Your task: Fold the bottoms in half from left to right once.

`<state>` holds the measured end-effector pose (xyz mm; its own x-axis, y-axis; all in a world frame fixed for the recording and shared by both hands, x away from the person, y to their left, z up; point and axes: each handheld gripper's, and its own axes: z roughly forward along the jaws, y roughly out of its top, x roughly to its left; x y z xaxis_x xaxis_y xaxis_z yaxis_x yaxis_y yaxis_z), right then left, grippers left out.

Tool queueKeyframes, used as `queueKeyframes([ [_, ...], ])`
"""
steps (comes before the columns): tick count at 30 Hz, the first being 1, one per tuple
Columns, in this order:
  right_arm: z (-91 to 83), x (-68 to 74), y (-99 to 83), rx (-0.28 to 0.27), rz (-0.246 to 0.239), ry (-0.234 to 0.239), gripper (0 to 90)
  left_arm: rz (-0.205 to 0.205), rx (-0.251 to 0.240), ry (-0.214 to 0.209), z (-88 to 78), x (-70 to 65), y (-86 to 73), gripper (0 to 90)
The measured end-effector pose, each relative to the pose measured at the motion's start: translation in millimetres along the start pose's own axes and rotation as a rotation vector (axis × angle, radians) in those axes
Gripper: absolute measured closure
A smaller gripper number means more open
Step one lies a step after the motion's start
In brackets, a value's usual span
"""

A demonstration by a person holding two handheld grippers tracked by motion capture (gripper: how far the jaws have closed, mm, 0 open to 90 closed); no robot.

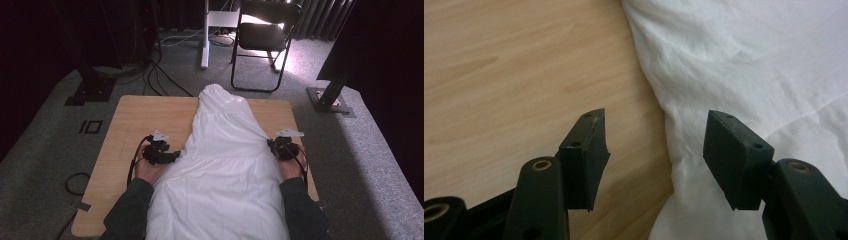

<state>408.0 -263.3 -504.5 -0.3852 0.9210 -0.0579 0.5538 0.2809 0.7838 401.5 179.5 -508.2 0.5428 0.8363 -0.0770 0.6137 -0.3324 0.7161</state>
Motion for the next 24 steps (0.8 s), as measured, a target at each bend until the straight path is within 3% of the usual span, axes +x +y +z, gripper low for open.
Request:
queueKeyframes([
  [4,32.1,-9.1,-22.7,0.104,0.076,0.010,87.9,0.019,0.006,-0.007,10.9,-8.3,18.1,41.2],
  [10,40.7,-6.4,-29.3,0.118,0.078,0.004,87.0,0.046,0.061,0.006,49.8,-24.0,43.4,36.5],
  [15,40.5,-7.9,-30.4,0.113,0.085,0.015,86.7,0.053,0.140,0.048,77.7,-28.9,38.6,36.9],
  [16,40.5,-7.5,-30.6,0.111,0.083,0.013,86.7,0.053,0.156,0.043,80.6,-28.2,35.9,42.0],
  [17,40.4,-7.1,-30.9,0.110,0.080,0.011,86.7,0.049,0.139,0.030,79.7,-27.0,33.8,50.8],
  [19,40.4,-7.4,-31.4,0.106,0.080,0.012,86.7,0.028,0.145,-0.003,76.7,-23.2,32.3,75.8],
  [20,40.3,-7.5,-31.7,0.104,0.084,0.013,86.7,0.036,0.141,-0.008,75.6,-22.9,30.9,82.3],
  [24,36.7,-4.4,-34.8,0.102,0.091,0.026,86.7,0.041,0.123,0.002,66.0,-19.5,20.3,86.4],
])
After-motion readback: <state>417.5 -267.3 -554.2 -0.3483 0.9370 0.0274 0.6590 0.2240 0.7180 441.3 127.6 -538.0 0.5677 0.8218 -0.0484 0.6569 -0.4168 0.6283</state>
